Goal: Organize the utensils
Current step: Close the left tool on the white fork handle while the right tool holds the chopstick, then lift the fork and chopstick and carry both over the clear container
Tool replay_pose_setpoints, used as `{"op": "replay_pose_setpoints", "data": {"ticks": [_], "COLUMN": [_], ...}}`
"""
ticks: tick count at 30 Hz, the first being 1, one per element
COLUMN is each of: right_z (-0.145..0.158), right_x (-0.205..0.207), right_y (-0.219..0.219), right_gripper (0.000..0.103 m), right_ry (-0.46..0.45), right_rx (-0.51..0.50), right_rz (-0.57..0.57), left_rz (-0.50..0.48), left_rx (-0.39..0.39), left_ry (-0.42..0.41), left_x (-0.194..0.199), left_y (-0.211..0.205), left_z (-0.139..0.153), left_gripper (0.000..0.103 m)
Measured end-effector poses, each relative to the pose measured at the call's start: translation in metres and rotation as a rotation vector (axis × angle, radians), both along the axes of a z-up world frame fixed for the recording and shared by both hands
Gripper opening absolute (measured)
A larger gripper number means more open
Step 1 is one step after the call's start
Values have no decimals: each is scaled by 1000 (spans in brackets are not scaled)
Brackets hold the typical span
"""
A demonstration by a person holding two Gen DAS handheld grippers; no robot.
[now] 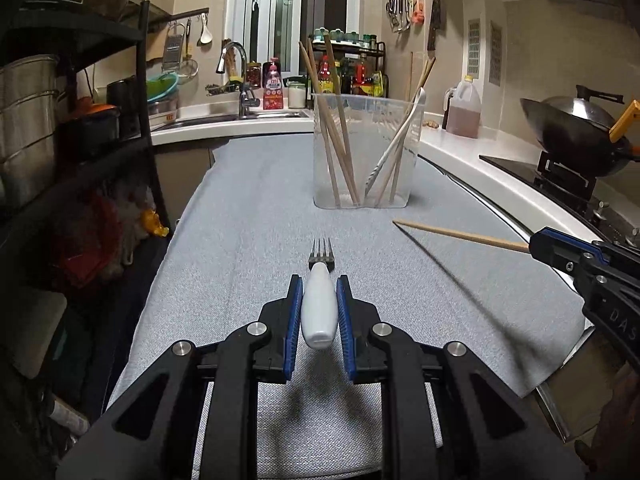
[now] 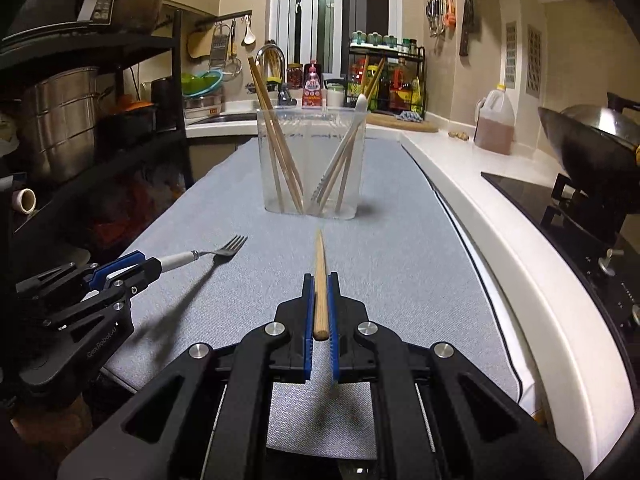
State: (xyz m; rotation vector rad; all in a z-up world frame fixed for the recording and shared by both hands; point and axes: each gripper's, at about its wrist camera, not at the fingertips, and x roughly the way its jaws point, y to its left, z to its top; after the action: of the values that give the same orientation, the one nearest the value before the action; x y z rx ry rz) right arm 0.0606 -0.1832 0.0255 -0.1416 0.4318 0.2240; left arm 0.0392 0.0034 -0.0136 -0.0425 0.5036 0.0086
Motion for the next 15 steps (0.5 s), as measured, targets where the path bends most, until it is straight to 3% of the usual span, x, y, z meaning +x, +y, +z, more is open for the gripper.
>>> {"op": "replay_pose_setpoints", "data": {"ticks": [15], "right_z": [65], "right_x": [-11], "right_y": [-10], "right_gripper": [6], "right_ry": [-133], "right_rx": [42], "right_rz": [10], "left_rz": [3], "left_rx": [-38], "left_ry": [-84], "left_x": [-7], "left_y": [11], "left_z": [30], "left_gripper": [17]}}
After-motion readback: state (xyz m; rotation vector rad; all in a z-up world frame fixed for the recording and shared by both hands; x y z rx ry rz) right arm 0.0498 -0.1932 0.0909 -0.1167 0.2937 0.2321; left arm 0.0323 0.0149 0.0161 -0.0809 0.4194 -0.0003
